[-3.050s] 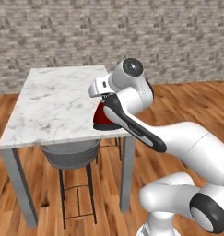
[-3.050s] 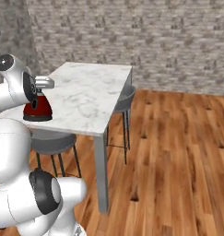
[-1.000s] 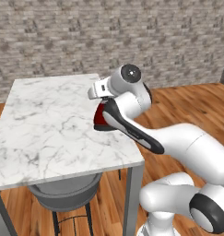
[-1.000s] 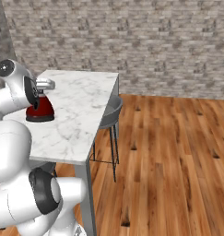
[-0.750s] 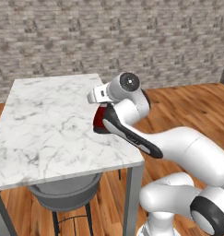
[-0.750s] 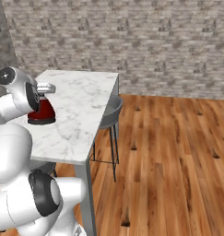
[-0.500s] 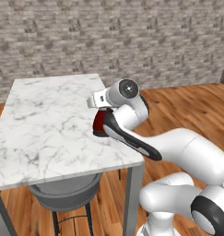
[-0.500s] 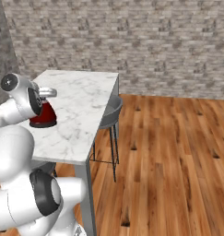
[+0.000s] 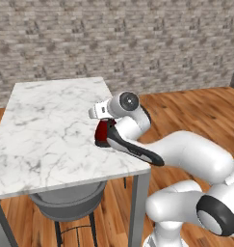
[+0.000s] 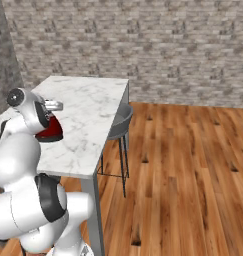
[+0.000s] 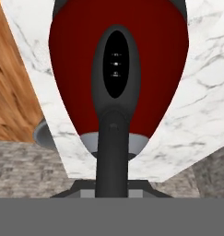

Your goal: The kettle is done boiling. Turn off the stove, then wait for 300 timesteps before moving the kettle to the dining table.

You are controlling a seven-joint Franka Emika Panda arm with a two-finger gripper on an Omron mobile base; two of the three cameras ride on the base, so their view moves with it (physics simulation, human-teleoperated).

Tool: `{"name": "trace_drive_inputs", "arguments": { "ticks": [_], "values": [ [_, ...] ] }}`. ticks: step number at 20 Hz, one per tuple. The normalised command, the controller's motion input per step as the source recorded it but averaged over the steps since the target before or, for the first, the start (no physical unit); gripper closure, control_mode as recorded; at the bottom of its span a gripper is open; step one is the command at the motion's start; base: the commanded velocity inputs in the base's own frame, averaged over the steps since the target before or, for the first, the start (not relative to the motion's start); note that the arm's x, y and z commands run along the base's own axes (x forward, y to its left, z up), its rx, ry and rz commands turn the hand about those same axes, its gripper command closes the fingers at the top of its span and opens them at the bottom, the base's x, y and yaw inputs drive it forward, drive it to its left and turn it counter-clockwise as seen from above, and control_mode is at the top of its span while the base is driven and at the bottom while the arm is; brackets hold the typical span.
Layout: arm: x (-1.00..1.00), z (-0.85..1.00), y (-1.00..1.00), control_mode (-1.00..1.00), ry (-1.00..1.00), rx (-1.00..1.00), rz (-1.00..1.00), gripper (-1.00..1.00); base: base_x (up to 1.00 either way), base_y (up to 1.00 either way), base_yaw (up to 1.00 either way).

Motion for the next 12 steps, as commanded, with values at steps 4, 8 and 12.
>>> {"name": "trace_drive_inputs", "arguments": {
  "ticks": [4, 8, 12],
  "values": [
    [0.18, -0.31, 0.11, -1.00, 0.00, 0.00, 0.00, 1.00, 0.00, 0.00, 0.00],
    [0.03, -0.31, 0.07, -1.00, 0.00, 0.00, 0.00, 1.00, 0.00, 0.00, 0.00],
    [0.00, -0.29, 0.05, -1.00, -0.02, 0.00, 0.00, 1.00, 0.00, 0.00, 0.00]
  ]
}}
